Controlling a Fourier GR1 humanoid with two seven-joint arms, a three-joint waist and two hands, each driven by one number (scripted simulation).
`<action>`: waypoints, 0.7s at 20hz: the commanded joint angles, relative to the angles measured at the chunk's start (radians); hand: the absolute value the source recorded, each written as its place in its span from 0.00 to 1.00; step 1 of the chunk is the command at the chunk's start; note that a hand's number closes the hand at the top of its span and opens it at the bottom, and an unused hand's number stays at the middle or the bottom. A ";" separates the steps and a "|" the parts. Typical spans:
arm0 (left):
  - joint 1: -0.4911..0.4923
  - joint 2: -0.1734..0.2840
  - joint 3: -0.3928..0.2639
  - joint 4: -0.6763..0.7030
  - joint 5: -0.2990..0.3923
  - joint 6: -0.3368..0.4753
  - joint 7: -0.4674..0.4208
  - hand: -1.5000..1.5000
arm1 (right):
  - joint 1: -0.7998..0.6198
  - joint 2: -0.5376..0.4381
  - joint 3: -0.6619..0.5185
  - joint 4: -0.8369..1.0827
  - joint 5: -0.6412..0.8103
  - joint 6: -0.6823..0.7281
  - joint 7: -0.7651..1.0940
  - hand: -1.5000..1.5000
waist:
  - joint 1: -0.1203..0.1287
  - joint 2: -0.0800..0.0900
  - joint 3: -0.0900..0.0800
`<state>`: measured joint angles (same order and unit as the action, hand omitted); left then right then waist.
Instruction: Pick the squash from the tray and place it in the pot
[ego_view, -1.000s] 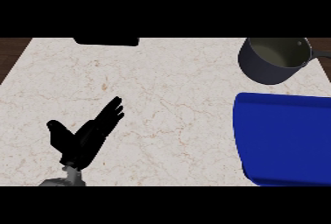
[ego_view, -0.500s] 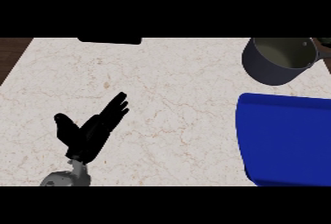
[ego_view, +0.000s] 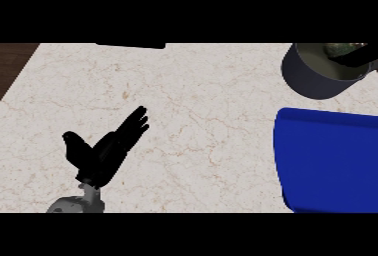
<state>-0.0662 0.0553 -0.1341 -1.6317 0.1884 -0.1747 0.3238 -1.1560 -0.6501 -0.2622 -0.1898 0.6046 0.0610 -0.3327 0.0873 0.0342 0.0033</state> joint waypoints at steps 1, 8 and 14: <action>-0.017 0.016 0.014 -0.012 0.009 -0.010 0.010 0.50 | -0.009 0.030 -0.064 0.058 -0.058 0.012 0.031 0.00 | 0.003 0.003 0.001; 0.000 -0.012 -0.021 -0.004 -0.017 0.003 -0.001 0.50 | 0.001 0.082 -0.192 0.072 -0.191 0.047 -0.026 0.00 | 0.010 0.008 0.002; 0.004 -0.025 -0.022 -0.009 -0.021 0.024 0.013 0.50 | 0.044 0.039 -0.256 0.053 -0.251 0.056 -0.101 0.00 | -0.001 0.006 0.003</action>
<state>-0.0685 0.0437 -0.1435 -1.6381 0.1805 -0.1669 0.3313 -1.1472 -0.5937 -0.4802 -0.1274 0.3897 0.1176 -0.3791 0.0936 0.0412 0.0052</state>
